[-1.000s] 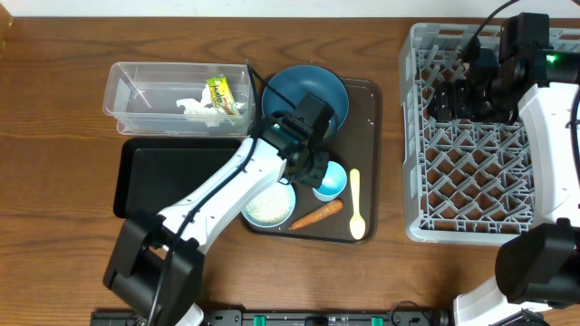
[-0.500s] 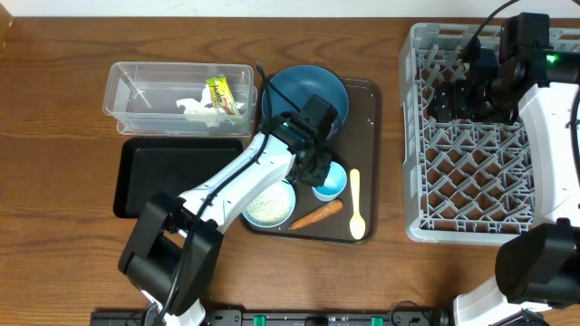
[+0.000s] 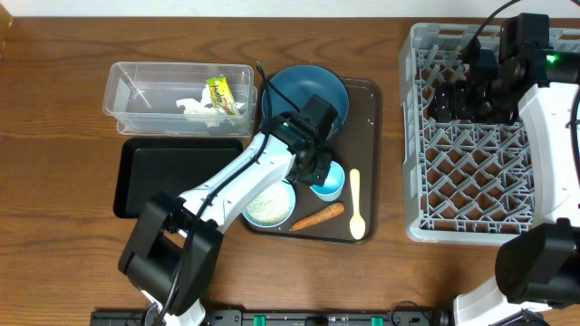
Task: Sort waste into correct bins and load items into the dishwasher rack
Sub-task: 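Lift the light-blue cup up toward the right gripper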
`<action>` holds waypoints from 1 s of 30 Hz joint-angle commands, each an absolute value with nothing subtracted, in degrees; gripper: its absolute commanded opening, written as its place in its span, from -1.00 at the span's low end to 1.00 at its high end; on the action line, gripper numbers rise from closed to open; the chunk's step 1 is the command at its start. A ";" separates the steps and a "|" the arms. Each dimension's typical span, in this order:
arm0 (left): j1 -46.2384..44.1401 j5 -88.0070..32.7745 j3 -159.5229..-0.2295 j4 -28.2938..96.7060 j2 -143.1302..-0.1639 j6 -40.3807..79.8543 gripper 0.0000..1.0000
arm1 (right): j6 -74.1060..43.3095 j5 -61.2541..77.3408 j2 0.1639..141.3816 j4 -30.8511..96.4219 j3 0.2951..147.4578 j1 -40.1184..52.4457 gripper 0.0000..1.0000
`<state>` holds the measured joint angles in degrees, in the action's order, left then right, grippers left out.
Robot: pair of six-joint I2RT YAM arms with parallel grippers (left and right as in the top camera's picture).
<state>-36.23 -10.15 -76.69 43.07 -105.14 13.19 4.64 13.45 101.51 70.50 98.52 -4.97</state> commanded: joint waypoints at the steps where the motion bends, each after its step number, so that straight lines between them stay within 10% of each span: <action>1: -35.90 -9.89 -77.19 43.20 -105.03 12.73 -0.88 | 5.28 13.39 101.06 70.59 98.54 -4.29 0.74; 14: -18.61 -23.92 -82.15 37.34 -93.19 19.25 -0.88 | -3.40 0.40 101.06 68.60 98.54 -6.94 0.80; 21: -7.84 -61.32 -81.93 21.43 -96.88 29.74 -0.88 | 14.00 37.43 101.56 64.64 98.54 -7.09 0.98; 30: -7.57 -75.68 -81.93 4.67 -102.04 38.48 -0.88 | 41.41 70.94 102.04 66.43 98.06 -2.24 0.99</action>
